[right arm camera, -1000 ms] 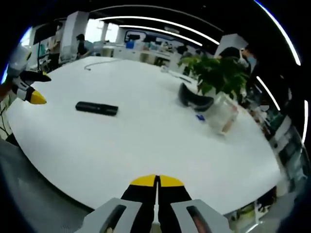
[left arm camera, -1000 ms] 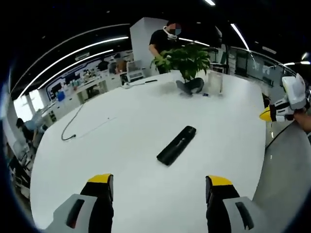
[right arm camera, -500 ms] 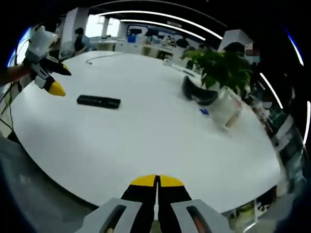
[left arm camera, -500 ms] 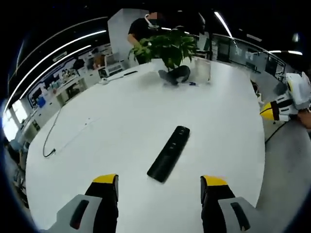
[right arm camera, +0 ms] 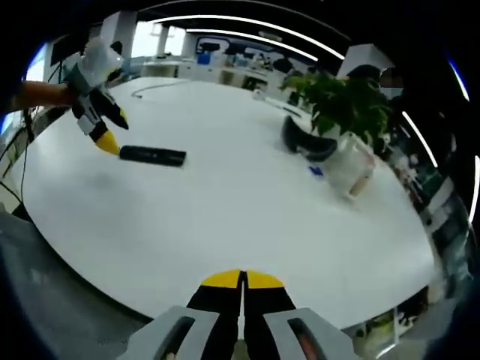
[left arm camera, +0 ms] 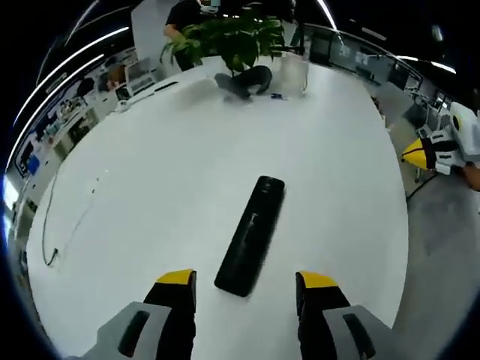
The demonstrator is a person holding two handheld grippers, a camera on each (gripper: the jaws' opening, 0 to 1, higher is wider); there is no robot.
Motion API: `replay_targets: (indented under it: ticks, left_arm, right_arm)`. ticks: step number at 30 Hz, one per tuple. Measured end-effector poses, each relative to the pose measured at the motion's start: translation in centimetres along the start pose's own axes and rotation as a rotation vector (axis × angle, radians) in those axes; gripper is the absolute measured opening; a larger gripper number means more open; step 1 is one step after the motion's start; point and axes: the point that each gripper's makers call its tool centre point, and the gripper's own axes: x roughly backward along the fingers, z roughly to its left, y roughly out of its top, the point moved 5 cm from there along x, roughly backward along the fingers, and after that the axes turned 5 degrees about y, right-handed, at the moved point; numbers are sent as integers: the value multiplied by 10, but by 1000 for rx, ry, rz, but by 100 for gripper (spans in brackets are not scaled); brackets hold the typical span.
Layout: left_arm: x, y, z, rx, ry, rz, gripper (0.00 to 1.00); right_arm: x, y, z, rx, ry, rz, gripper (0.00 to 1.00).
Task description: Press the specified remote control buttons in sequence, fully releasing each button before pressing the next.
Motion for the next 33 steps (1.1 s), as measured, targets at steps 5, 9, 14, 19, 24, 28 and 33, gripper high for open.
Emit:
replay_targets:
  ticks: [5,9,14,19,24,28,33]
  left_arm:
    - [-11,3,4,-31,-26,39,50]
    - [-18,5,6,-73,-40,63,50]
    - [-29,7,5,-79,-71,87,48]
    - [-38,4,5,-131,-83,132,47]
    - [-42,4,4,-120,-86,147,44]
    - [-44,5,7,-166,-101,152,43]
    - [-43,5,7,-187,-110,154,43]
  right_arm:
    - [-2,0,2,7,13,10,0]
    - [-3,-1,2,1,18,17,0]
    - [-4,-2,3,16,23,26,0]
    - [-5,-3,1,9,17,33,0]
    - [-5,-4,1,13,16,36,0]
    - [-6,-5,2,13,18,43,0]
    - [-6,-5,3,22,20,48,0]
